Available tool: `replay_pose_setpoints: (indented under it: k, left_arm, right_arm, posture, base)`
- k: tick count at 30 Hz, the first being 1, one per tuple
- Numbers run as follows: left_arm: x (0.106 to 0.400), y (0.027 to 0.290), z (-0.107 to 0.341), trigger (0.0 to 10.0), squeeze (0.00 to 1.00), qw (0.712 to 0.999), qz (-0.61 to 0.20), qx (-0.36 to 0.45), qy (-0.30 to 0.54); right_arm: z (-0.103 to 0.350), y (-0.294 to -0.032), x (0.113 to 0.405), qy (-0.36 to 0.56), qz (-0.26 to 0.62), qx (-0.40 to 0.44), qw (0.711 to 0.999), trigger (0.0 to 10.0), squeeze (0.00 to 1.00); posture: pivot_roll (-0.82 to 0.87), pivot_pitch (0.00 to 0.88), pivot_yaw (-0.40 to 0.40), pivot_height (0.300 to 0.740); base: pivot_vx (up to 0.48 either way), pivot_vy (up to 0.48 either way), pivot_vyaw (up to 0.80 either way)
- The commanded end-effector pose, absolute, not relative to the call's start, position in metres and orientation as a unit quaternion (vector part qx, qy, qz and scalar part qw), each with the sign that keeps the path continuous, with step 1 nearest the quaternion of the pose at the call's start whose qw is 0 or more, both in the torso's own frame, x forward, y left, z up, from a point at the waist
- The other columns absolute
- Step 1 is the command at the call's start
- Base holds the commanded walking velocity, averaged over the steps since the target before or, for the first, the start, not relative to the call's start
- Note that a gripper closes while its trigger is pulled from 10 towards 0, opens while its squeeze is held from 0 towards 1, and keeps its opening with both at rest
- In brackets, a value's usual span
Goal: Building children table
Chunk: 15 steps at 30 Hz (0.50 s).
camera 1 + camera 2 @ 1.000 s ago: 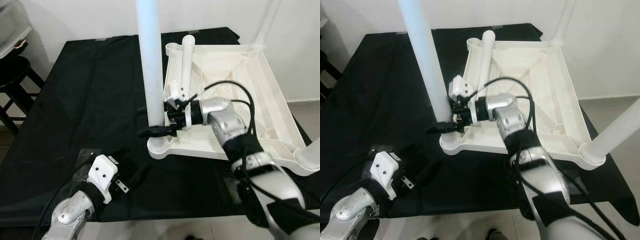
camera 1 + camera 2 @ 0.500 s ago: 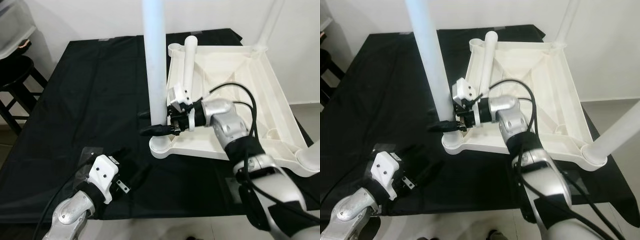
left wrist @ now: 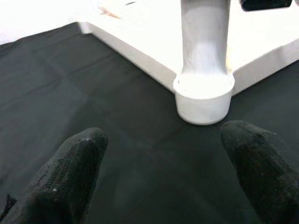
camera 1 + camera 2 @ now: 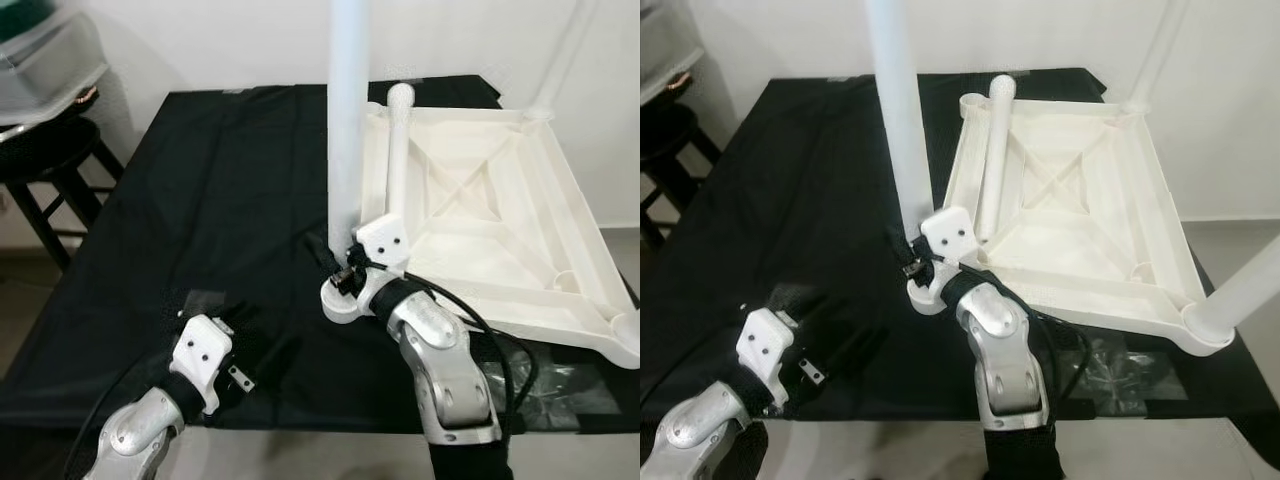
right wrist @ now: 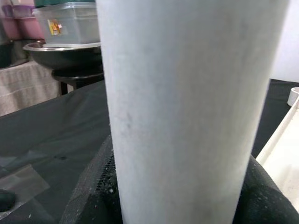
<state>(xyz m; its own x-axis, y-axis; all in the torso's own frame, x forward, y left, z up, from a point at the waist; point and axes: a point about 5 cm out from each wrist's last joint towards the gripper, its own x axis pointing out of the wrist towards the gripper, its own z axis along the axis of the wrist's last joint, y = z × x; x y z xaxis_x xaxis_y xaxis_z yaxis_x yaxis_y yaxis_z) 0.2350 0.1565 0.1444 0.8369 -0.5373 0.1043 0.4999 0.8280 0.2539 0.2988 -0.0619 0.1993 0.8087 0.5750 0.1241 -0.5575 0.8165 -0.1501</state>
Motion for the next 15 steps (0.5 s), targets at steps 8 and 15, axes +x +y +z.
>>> replay_pose_setpoints:
  k: [8, 15]
  left_arm:
    - [0.235, 0.156, 0.137, 10.0, 0.0, 0.953, -0.276, 0.106, -0.069]
    - [0.239, 0.155, 0.132, 10.0, 0.0, 0.957, -0.26, 0.113, -0.056]
  right_arm:
    - [0.207, -0.027, 0.291, -0.069, 0.424, 0.061, 0.901, 10.0, 1.0]
    - [0.203, -0.042, 0.258, -0.074, 0.494, 0.04, 0.865, 10.0, 0.96]
  posture:
    - [0.04, 0.229, 0.046, 0.74]
    - [0.02, 0.232, 0.043, 0.74]
  base:
    - [0.0, 0.0, 0.0]
    - [0.0, 0.0, 0.0]
